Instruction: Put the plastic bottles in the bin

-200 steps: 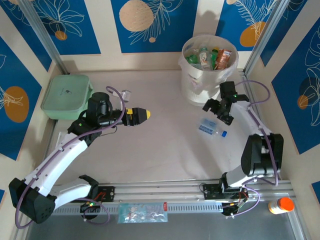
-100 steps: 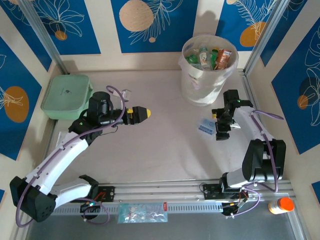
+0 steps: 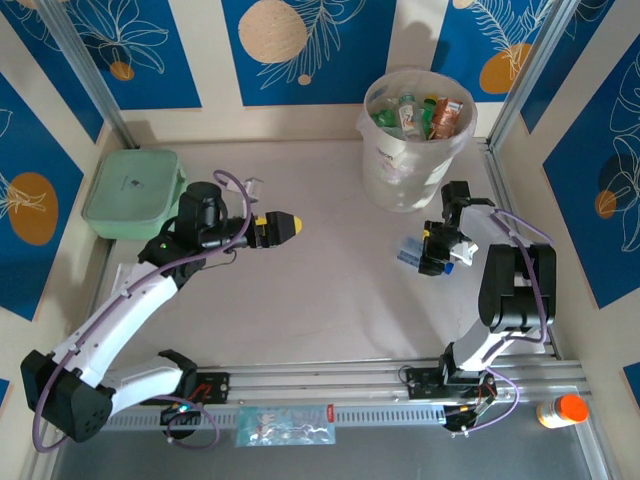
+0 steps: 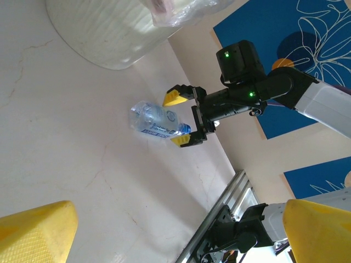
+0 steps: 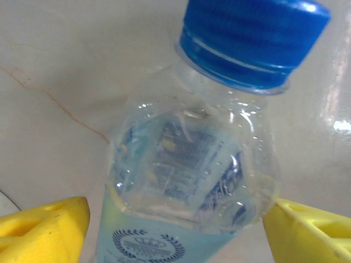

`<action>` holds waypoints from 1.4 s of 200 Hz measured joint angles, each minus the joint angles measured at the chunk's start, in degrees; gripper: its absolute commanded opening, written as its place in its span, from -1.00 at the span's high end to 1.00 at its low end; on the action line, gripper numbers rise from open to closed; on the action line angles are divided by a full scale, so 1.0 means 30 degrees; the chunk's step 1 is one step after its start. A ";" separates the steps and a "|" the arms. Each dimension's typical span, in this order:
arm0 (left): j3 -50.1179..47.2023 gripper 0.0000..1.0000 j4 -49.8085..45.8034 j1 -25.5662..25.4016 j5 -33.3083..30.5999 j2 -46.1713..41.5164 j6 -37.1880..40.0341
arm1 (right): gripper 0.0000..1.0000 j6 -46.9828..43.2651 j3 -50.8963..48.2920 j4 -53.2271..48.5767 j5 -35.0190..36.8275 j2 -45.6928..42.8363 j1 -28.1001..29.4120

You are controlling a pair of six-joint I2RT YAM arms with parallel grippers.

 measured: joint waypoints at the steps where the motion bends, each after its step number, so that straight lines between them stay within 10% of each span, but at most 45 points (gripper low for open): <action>1: 0.0000 -0.91 0.0000 0.0000 0.0000 0.0000 0.0000 | -0.60 -0.0015 0.0000 0.0022 0.0007 0.0015 0.0000; 146: 0.0882 -0.91 -0.0801 0.0000 -0.0641 0.0146 0.0138 | 0.07 -0.0758 -0.0459 0.1632 0.0554 0.0189 -0.0211; 280: 0.3366 -0.91 -0.2965 0.0000 -0.1020 -0.0007 0.1785 | 0.07 -1.2735 -0.0903 0.3417 0.0947 -1.2123 0.0087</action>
